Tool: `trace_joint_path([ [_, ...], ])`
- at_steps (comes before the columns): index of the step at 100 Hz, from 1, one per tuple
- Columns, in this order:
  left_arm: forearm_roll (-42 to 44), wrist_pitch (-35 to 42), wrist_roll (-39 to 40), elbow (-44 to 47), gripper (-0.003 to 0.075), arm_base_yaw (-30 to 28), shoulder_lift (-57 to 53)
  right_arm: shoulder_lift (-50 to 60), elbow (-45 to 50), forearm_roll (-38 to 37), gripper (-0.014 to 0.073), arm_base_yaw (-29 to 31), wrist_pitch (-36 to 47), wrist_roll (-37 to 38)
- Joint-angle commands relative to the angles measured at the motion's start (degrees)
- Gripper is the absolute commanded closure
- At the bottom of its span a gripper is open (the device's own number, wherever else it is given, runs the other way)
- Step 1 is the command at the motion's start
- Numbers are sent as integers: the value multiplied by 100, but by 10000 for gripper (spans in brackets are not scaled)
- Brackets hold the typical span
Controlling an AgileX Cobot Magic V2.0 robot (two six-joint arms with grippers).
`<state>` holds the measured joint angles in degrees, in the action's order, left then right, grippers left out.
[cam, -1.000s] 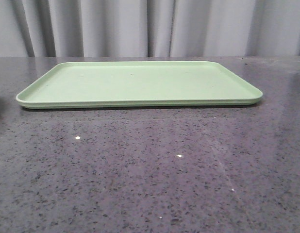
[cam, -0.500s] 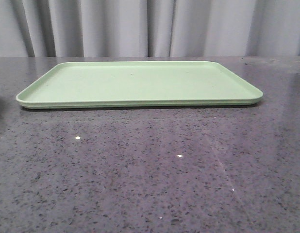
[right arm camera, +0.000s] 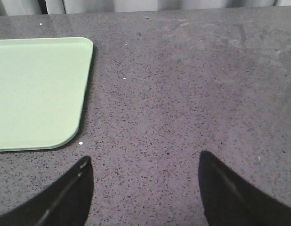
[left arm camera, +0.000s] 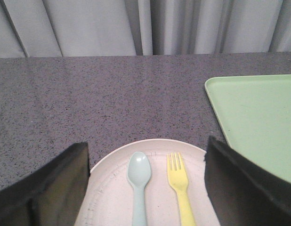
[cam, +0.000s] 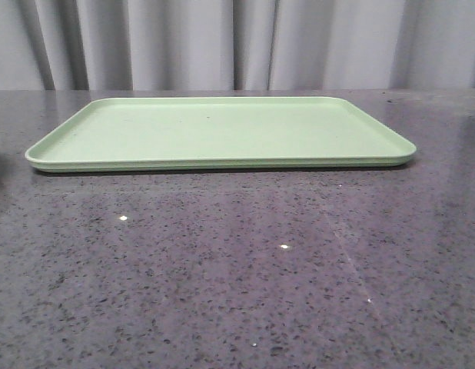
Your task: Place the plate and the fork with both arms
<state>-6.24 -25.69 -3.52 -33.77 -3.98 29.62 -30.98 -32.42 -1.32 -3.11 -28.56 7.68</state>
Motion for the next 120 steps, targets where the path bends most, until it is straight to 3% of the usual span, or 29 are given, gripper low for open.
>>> trace_joint_path([
  [1, -4, 243, 41, -278, 230, 1, 65, -65, -182, -8, 106, 27, 345, -53],
  [11, 69, -205, 106, -508, 230, 1, 214, -65, -182, -8, 106, 27, 267, -53],
  [33, 1410, -1109, 1380, -1276, 230, 1, 957, -65, -182, -8, 106, 27, 239, -53],
  [57, 1422, -1322, 1380, -1734, 230, -120, 1798, -65, -182, -8, 106, 27, 215, -53],
  [72, 1422, -1353, 1356, -1739, 230, -736, 2229, -65, -182, -8, 106, 27, 215, -53],
  [88, 1124, -1288, 695, -1739, 230, -1199, 2546, -65, -182, -8, 106, 27, 215, -53],
  [120, 1090, -1304, 462, -1743, 230, -1260, 3503, -65, -182, -8, 106, 27, 180, -53],
])
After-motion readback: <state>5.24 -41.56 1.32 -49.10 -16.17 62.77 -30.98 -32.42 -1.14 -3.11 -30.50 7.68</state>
